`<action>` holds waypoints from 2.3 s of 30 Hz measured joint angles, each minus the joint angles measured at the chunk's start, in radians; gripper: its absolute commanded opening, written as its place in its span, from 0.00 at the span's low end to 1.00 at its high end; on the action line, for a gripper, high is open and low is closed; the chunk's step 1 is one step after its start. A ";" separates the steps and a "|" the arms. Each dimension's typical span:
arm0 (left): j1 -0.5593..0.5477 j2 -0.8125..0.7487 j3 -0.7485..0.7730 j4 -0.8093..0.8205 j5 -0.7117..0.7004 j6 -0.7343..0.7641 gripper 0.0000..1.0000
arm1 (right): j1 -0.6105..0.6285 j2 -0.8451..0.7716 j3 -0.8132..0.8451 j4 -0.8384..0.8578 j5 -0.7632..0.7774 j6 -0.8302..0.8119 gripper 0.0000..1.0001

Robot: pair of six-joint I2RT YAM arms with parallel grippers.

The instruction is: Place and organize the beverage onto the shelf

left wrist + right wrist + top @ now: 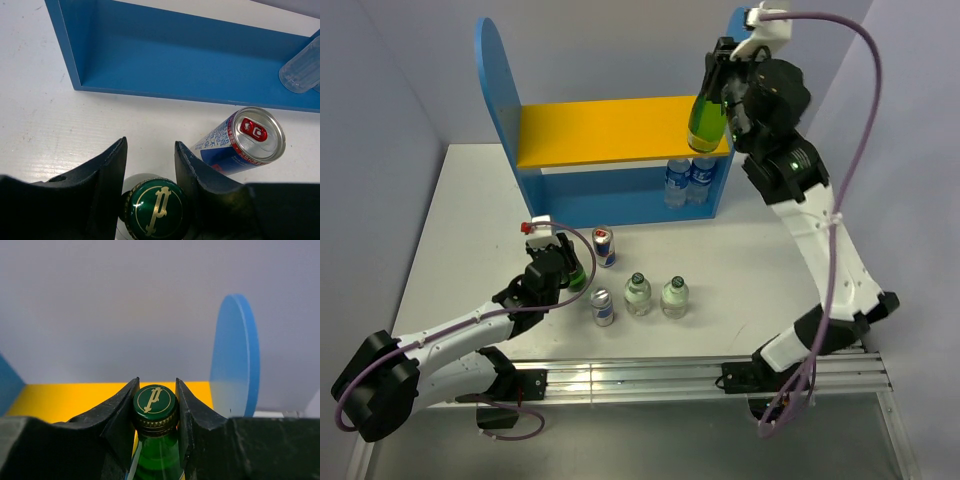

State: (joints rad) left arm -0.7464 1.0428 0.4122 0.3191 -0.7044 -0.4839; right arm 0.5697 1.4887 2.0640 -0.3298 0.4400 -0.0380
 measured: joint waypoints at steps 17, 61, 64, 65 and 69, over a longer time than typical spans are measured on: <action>0.001 0.000 -0.003 0.008 0.003 0.000 0.00 | -0.201 0.319 0.057 0.008 -0.127 0.036 0.00; -0.003 -0.005 0.623 -0.508 0.064 0.167 0.00 | -0.195 -0.401 -0.798 0.340 -0.051 0.163 1.00; -0.004 0.098 0.818 -0.532 0.108 0.219 0.00 | -0.195 -0.449 -0.850 0.344 -0.039 0.172 1.00; -0.004 0.138 0.883 -0.536 0.125 0.237 0.00 | -0.195 -0.464 -0.871 0.345 -0.037 0.175 1.00; -0.005 0.312 1.152 -0.541 0.194 0.293 0.00 | -0.195 -0.499 -0.940 0.357 -0.035 0.190 1.00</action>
State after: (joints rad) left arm -0.7509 1.3544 1.5639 -0.2222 -0.5106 -0.1909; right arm 0.3744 0.9894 1.1240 0.0273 0.4049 0.1516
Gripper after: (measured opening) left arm 0.402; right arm 0.998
